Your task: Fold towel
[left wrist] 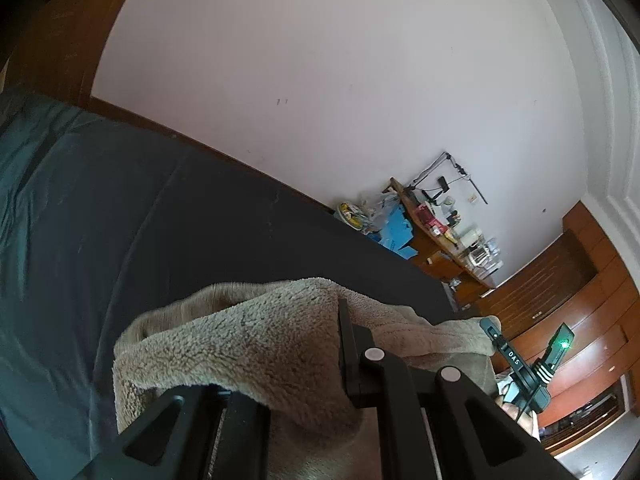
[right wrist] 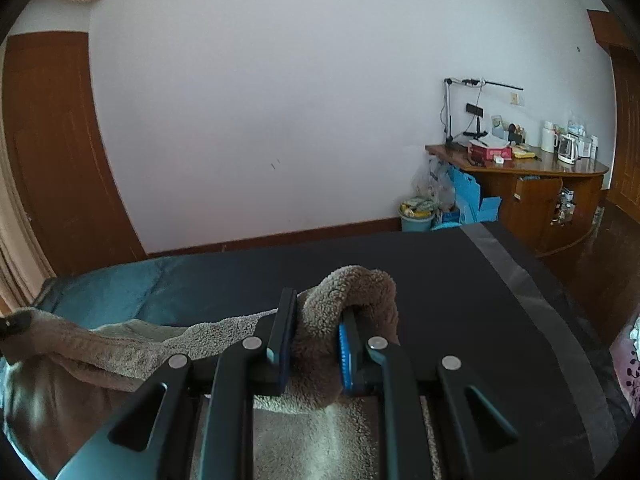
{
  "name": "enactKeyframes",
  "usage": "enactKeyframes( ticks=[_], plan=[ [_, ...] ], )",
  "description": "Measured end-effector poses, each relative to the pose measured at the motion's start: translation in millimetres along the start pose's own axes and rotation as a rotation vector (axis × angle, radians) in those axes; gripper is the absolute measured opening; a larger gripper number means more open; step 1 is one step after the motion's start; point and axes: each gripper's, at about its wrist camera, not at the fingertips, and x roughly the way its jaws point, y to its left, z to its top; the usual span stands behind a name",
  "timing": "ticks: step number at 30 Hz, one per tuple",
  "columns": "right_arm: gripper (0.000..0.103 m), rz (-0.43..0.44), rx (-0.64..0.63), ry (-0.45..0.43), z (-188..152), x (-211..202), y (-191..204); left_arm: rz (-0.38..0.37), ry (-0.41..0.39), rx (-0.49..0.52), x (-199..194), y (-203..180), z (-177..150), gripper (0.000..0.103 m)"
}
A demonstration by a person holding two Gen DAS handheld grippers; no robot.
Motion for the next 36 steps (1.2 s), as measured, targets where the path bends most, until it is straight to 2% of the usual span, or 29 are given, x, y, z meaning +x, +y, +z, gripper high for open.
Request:
enactKeyframes(
  ticks=[3, 10, 13, 15, 16, 18, 19, 20, 23, 26, 27, 28, 30, 31, 33, 34, 36],
  plan=[
    [0.019, -0.015, 0.005, 0.022, 2, 15, 1, 0.009, 0.003, -0.026, 16, 6, 5, 0.011],
    [0.019, -0.031, 0.033, 0.085, -8, 46, -1, 0.018, 0.052, -0.187, 51, 48, -10, 0.011],
    [0.029, -0.021, 0.026, 0.105, -10, 51, 0, 0.017, 0.071, -0.185, 55, 51, -13, 0.012],
    [0.048, -0.017, 0.015, 0.11, -11, 53, 3, 0.013, 0.078, -0.169, 56, 48, -13, 0.012],
    [0.054, -0.011, 0.01, 0.108, -12, 54, 4, 0.006, 0.08, -0.167, 57, 47, -12, 0.012],
    [0.076, 0.003, -0.001, 0.072, -14, 47, 6, -0.032, 0.073, -0.176, 54, 46, -10, 0.012],
    [0.08, 0.011, -0.007, 0.046, -15, 41, 7, -0.081, 0.059, -0.188, 50, 47, -9, 0.012],
    [0.082, 0.02, -0.013, 0.019, -15, 36, 8, -0.143, 0.041, -0.203, 46, 48, -6, 0.012],
    [0.083, 0.036, -0.038, -0.059, -15, 19, 11, -0.235, 0.004, -0.211, 37, 47, -3, 0.013],
    [0.083, 0.053, -0.047, -0.056, -15, 19, 14, -0.294, -0.006, -0.218, 34, 45, -3, 0.013],
    [0.083, 0.062, -0.051, -0.046, -15, 20, 16, -0.329, 0.002, -0.253, 35, 49, -3, 0.014],
    [0.083, 0.073, -0.057, -0.039, -15, 21, 16, -0.368, 0.013, -0.295, 37, 53, -4, 0.021],
    [0.083, 0.09, -0.072, -0.039, -14, 20, 18, -0.421, 0.04, -0.424, 45, 69, -7, 0.048],
    [0.083, 0.097, -0.079, -0.038, -13, 21, 18, -0.444, 0.042, -0.504, 48, 80, -11, 0.067],
    [0.083, 0.11, -0.095, -0.03, -11, 24, 19, -0.468, 0.049, -0.634, 55, 100, -18, 0.071],
    [0.083, 0.122, -0.106, -0.012, -11, 27, 20, -0.452, 0.058, -0.634, 56, 102, -17, 0.071],
    [0.083, 0.168, -0.129, 0.053, -10, 34, 21, -0.38, 0.064, -0.533, 54, 88, -13, 0.071]
  ],
)
